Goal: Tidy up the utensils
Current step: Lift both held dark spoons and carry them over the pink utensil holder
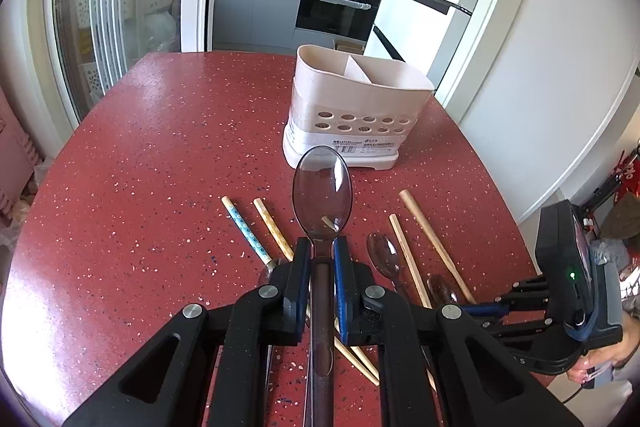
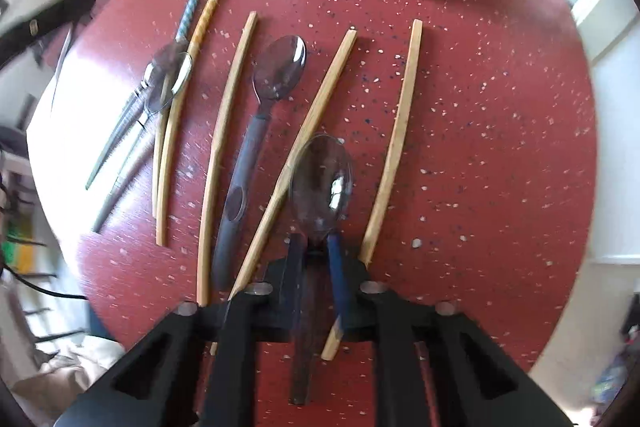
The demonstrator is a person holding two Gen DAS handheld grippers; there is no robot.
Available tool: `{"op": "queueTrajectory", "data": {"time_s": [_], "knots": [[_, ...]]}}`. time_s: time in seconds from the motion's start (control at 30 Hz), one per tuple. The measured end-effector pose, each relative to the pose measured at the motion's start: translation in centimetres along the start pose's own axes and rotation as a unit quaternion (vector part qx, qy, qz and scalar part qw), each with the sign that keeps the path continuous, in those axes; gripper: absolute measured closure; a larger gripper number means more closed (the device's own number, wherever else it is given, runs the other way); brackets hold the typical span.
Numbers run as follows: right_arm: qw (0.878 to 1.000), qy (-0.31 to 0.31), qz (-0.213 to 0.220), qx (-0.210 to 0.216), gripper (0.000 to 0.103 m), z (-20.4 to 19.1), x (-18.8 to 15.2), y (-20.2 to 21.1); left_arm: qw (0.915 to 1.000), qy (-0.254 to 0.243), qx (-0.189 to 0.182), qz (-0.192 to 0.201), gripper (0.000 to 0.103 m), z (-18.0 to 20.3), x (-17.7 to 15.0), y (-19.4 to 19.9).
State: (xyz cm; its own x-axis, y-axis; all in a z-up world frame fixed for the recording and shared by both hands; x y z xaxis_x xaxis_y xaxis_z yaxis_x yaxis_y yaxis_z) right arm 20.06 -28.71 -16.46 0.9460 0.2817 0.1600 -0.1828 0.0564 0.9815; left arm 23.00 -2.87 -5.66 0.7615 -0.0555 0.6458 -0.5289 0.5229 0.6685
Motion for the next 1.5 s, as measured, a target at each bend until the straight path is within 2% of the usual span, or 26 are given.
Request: {"op": "queueTrajectory", "data": {"time_s": [0.17,0.27,0.33,0.47,0.67,0.77,0.93,1.17,1.3,1.5], "knots": [[0.996,-0.056,0.02,0.068,0.091,1.6,0.5,1.6,0.9998,0.005,-0.001,0.02,0.062,-0.2,0.8,0.6],[0.989,-0.085,0.057,0.102,0.091,3.9,2.0,4.5,0.9992,0.006,-0.006,0.04,0.062,0.0,2.4,1.1],[0.984,-0.1,0.091,0.112,0.091,4.7,4.5,6.9,0.9983,0.003,-0.003,0.058,0.062,0.2,4.1,1.4],[0.971,-0.123,0.178,0.107,0.091,7.9,8.9,12.1,0.9949,0.004,-0.009,0.1,0.062,0.6,8.9,1.8],[0.938,-0.163,0.288,0.1,0.091,12.1,17.7,17.9,0.9859,-0.015,-0.002,0.166,0.062,1.4,17.0,1.1],[0.925,-0.175,0.327,0.086,0.091,12.3,22.1,18.3,0.9815,-0.024,0.009,0.19,0.062,1.3,20.3,-0.4],[0.906,-0.183,0.377,0.057,0.091,12.0,27.3,18.4,0.9743,-0.029,0.029,0.221,0.062,0.0,23.8,-3.1],[0.89,-0.156,0.429,-0.012,0.091,10.3,29.7,16.4,0.9633,-0.018,0.049,0.263,0.062,-2.0,25.1,-5.8],[0.884,-0.136,0.445,-0.043,0.091,9.0,29.0,14.5,0.9638,-0.033,0.062,0.257,0.062,-2.1,23.9,-7.4],[0.883,-0.111,0.452,-0.064,0.091,7.7,27.6,13.0,0.9681,-0.05,0.078,0.233,0.062,-2.2,21.3,-9.0]]}}
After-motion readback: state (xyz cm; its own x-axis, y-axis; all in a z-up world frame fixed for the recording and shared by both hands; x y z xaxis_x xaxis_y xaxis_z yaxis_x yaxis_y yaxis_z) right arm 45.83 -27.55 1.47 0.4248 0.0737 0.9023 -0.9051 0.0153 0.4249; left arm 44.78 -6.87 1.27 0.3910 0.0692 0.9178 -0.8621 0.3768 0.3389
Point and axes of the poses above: each gripper's, at about its wrist camera, not at the fingertips, and y roughly against the way its jaws point, z to its right, x to its top, the point moved 10 cm from there along -y, roughly the way its jaws point, and after that the axes turned 12 degrees about -x, right-handed, at the moved point
